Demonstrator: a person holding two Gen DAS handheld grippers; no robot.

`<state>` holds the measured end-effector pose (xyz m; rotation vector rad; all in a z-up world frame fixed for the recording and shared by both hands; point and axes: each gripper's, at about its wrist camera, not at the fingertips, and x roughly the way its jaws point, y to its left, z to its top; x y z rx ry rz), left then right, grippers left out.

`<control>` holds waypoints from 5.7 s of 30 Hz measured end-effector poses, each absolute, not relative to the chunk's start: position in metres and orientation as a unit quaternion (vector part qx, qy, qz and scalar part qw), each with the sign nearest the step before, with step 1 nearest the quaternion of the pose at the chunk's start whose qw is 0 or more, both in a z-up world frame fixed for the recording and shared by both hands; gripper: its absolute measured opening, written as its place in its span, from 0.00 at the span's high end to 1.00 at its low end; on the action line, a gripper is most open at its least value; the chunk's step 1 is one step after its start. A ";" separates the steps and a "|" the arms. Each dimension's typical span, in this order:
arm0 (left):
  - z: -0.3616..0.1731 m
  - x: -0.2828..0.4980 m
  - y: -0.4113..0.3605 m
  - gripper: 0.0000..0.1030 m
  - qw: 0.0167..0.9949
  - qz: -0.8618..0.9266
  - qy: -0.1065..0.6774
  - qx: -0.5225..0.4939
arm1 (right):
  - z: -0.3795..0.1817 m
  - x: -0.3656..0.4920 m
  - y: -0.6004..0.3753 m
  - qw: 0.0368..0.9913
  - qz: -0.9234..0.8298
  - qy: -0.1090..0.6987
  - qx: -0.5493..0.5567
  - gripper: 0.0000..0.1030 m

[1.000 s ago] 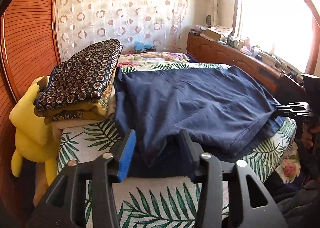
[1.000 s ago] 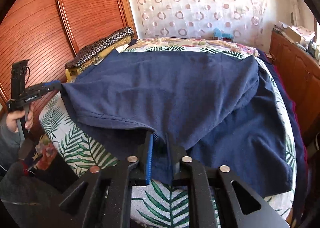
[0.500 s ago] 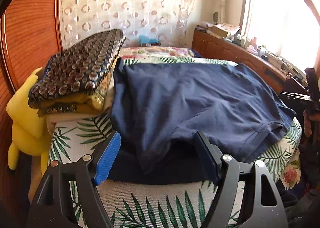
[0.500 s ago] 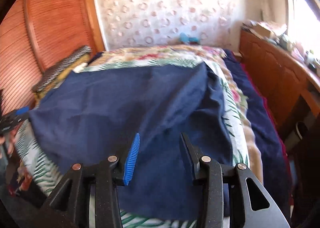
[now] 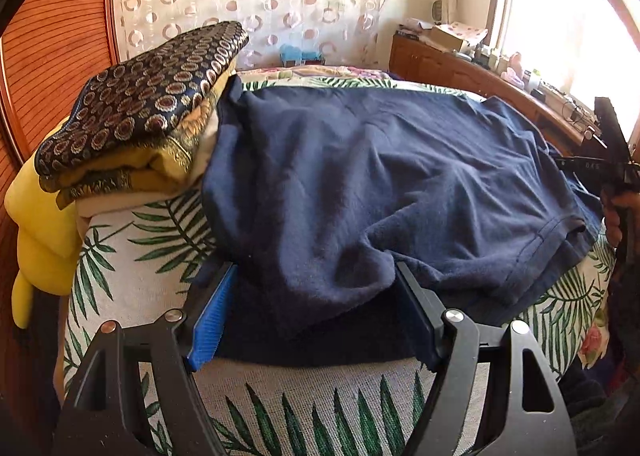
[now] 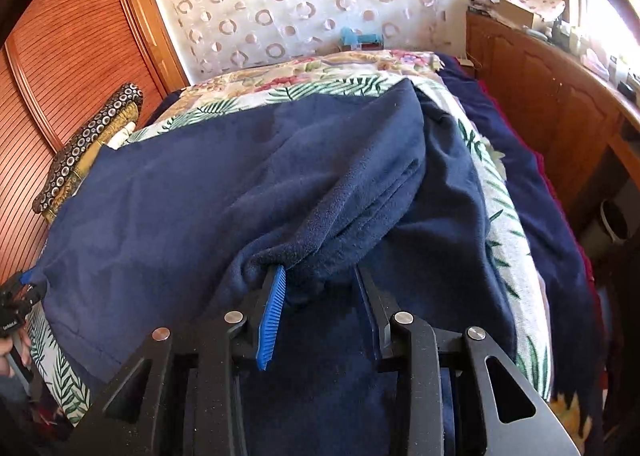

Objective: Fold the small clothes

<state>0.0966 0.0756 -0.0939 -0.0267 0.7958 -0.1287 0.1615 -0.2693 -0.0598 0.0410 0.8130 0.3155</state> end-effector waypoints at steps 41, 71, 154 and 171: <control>-0.065 0.071 0.082 0.26 0.939 -0.033 0.338 -0.049 | -0.066 0.066 -0.256 0.901 0.219 0.373 0.011 0.97; -0.073 0.088 0.110 0.26 0.934 0.006 0.350 -0.074 | -0.049 0.035 -0.203 0.922 0.220 0.310 -0.079 0.44; 0.066 0.147 -0.176 0.20 0.900 -0.334 0.277 0.042 | -0.016 -0.006 -0.346 0.950 0.110 0.292 -0.019 0.24; 0.003 0.140 -0.056 0.20 0.929 -0.195 0.315 -0.008 | -0.010 0.044 -0.271 0.937 0.177 0.289 -0.085 0.24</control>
